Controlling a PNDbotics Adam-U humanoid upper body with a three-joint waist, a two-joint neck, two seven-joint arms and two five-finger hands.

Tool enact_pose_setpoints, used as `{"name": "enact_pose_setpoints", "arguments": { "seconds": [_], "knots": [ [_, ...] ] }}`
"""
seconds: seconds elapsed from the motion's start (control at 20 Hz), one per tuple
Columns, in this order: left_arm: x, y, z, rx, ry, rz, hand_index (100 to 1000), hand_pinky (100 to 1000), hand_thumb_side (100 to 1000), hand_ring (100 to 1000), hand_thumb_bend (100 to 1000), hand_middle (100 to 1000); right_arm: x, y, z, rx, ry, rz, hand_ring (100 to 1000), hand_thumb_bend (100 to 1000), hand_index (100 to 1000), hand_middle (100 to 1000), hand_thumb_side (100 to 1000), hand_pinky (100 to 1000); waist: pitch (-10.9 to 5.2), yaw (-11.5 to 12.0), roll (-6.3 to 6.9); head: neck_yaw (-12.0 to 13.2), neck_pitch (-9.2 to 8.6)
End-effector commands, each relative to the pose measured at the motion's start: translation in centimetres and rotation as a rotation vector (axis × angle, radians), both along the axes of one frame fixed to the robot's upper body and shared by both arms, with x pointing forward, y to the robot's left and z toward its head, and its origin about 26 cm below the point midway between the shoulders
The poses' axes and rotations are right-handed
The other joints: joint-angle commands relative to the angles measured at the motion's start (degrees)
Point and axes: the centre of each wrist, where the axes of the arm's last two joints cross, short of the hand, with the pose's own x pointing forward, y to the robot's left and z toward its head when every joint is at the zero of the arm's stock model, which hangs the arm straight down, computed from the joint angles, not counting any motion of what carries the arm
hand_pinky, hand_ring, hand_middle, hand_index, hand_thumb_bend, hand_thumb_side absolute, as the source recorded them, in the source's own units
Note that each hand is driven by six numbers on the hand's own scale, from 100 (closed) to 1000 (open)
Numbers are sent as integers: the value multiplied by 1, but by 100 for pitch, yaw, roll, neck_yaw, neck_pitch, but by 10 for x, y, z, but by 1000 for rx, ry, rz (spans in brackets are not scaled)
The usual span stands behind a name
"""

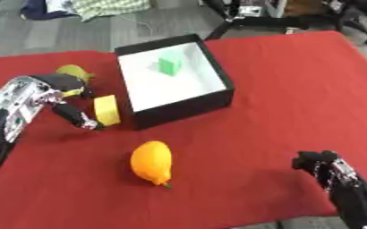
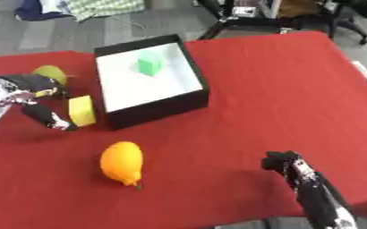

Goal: Pick up objects on the table and place them in the box.

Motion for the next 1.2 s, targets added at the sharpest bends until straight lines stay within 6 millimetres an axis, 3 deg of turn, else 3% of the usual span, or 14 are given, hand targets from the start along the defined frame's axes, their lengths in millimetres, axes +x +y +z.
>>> {"name": "enact_pose_setpoints", "arguments": {
  "seconds": [0.05,0.65,0.95,1.1,1.2],
  "knots": [
    [2,4,7,-54,-41,-4,801,760,629,631,386,616,1,-4,5,-15,-19,1,803,100,797,707,1000,1000,-129,3,43,-10,-11],
    [-2,4,14,-216,-186,-1,659,732,436,571,196,475,1,-5,5,-15,-21,0,803,100,797,707,1000,1000,-136,10,45,-6,-11],
    [-9,8,58,-291,-324,-24,602,725,357,542,110,417,1,-5,5,-16,-19,-1,803,100,797,706,1000,1000,-152,26,54,-20,-11],
    [-17,9,87,-329,-396,-40,596,725,348,538,100,411,1,-6,5,-17,-19,-3,803,100,797,706,1000,1000,-160,33,57,-30,-11],
    [-21,8,95,-350,-405,-41,596,725,348,538,100,411,1,-6,5,-17,-19,-3,803,100,797,706,1000,1000,-161,32,59,-29,-11]
  ]
}}
